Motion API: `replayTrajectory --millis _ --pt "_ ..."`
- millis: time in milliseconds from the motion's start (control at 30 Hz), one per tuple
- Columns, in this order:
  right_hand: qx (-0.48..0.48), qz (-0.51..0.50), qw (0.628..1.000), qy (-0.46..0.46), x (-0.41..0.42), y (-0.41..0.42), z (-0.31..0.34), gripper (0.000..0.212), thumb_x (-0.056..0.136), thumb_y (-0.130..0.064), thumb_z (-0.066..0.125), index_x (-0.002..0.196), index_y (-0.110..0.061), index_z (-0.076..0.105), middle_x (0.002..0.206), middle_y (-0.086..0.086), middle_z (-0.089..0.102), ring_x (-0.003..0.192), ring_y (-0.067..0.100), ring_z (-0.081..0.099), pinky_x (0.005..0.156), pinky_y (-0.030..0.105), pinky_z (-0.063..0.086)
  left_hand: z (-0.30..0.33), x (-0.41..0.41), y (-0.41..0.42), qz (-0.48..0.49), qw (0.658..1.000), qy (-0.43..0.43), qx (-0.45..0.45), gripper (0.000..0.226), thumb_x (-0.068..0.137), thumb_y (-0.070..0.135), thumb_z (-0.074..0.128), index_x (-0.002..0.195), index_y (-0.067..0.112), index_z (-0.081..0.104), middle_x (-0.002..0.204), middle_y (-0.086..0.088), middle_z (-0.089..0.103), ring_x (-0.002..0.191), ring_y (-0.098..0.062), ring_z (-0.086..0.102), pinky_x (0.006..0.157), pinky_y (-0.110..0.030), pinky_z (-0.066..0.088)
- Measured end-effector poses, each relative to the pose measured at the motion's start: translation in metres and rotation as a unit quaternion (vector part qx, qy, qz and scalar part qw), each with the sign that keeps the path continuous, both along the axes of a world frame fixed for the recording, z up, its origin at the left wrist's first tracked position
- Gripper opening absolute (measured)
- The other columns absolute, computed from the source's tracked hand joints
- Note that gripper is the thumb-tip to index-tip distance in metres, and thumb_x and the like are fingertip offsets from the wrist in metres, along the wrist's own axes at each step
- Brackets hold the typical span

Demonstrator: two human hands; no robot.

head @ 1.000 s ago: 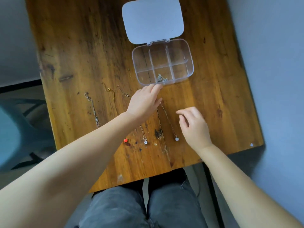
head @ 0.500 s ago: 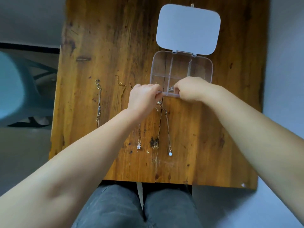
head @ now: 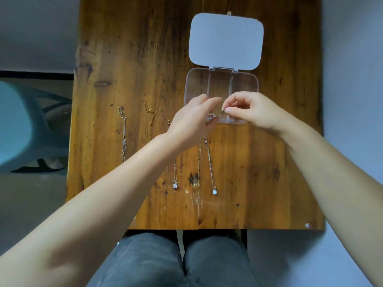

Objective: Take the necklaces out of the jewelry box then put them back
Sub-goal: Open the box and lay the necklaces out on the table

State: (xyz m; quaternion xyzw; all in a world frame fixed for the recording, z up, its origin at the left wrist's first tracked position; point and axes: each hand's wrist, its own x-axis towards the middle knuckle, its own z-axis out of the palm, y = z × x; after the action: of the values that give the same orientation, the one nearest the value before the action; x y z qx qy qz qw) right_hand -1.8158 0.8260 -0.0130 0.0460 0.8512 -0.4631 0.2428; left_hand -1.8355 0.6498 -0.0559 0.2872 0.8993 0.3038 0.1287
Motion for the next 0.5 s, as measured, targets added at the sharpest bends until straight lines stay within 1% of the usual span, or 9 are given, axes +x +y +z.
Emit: replayTrajectory --millis 67,100,133,167,200,233,367,433,500 --pt "-0.08 -0.076 0.994 0.005 0.014 0.007 0.016 0.008 0.092 -0.018 0.058 0.093 -0.022 0.065 0.087 -0.002 0.064 0.082 0.011 0.063 0.068 0.019 0.052 0.02 0.001 0.016 -0.041 0.987 -0.125 0.089 0.039 0.09 0.018 0.059 0.128 0.015 0.051 0.126 -0.006 0.058 0.115 -0.017 0.052 0.092 -0.028 0.045" --pt "-0.114 -0.117 0.986 0.012 0.022 0.011 0.022 0.01 0.092 -0.017 0.057 0.091 -0.023 0.065 0.084 -0.001 0.064 0.079 0.011 0.063 0.065 0.019 0.052 0.028 0.002 0.023 -0.052 0.976 -0.182 0.104 0.032 0.091 0.021 0.058 0.123 0.015 0.055 0.122 -0.005 0.061 0.111 -0.013 0.056 0.091 -0.026 0.046" --pt "-0.147 -0.164 0.975 0.021 0.031 0.016 0.026 0.012 0.093 -0.016 0.056 0.09 -0.023 0.065 0.081 -0.001 0.065 0.077 0.012 0.063 0.063 0.019 0.051 0.032 0.001 0.029 -0.061 0.967 -0.225 0.104 0.022 0.093 0.024 0.057 0.112 0.015 0.062 0.11 -0.004 0.067 0.097 -0.009 0.062 0.083 -0.024 0.049" --pt "-0.18 -0.218 0.959 0.03 0.041 0.021 0.029 0.014 0.093 -0.016 0.056 0.088 -0.024 0.065 0.078 -0.002 0.065 0.075 0.012 0.063 0.062 0.02 0.051 0.035 0.0 0.034 -0.07 0.96 -0.253 0.097 0.018 0.094 0.027 0.055 0.097 0.014 0.066 0.092 -0.004 0.071 0.075 -0.004 0.062 0.069 -0.021 0.051" --pt "-0.206 -0.275 0.938 0.037 0.053 0.027 0.03 0.015 0.092 -0.017 0.056 0.085 -0.025 0.066 0.076 -0.003 0.066 0.073 0.012 0.063 0.062 0.021 0.051 0.036 0.0 0.037 -0.077 0.956 -0.268 0.088 0.023 0.095 0.029 0.053 0.086 0.012 0.066 0.074 -0.002 0.069 0.054 0.0 0.055 0.054 -0.016 0.045" --pt "-0.218 -0.332 0.917 0.041 0.066 0.033 0.03 0.016 0.091 -0.017 0.056 0.082 -0.025 0.067 0.073 -0.005 0.067 0.072 0.012 0.063 0.062 0.022 0.05 0.035 -0.001 0.038 -0.08 0.954 -0.278 0.081 0.029 0.096 0.03 0.051 0.08 0.011 0.065 0.062 0.0 0.063 0.043 -0.001 0.047 0.047 -0.012 0.038" --pt "-0.152 -0.509 0.847 -0.018 0.131 0.039 0.0 0.018 0.091 -0.013 0.055 0.078 -0.019 0.066 0.07 -0.001 0.067 0.069 0.015 0.063 0.059 0.025 0.047 0.03 0.0 0.042 -0.064 0.938 -0.331 0.084 0.037 0.096 0.037 0.048 0.074 0.011 0.063 0.052 0.004 0.05 0.043 -0.002 0.04 0.049 -0.01 0.037" --pt "-0.094 -0.544 0.83 -0.083 0.164 0.029 -0.023 0.014 0.091 -0.015 0.056 0.081 -0.016 0.066 0.075 0.002 0.067 0.072 0.016 0.063 0.059 0.025 0.047 0.025 0.003 0.053 -0.074 0.933 -0.347 0.063 0.036 0.096 0.038 0.049 0.069 0.014 0.06 0.05 0.006 0.048 0.043 -0.002 0.04 0.05 -0.007 0.038" --pt "-0.06 -0.559 0.816 -0.135 0.19 0.013 -0.043 0.013 0.092 -0.018 0.055 0.086 -0.014 0.066 0.08 0.004 0.069 0.072 0.016 0.064 0.058 0.025 0.046 0.017 0.006 0.067 -0.085 0.935 -0.343 0.033 0.037 0.095 0.038 0.051 0.066 0.016 0.058 0.051 0.004 0.048 0.045 -0.004 0.041 0.052 -0.012 0.04"
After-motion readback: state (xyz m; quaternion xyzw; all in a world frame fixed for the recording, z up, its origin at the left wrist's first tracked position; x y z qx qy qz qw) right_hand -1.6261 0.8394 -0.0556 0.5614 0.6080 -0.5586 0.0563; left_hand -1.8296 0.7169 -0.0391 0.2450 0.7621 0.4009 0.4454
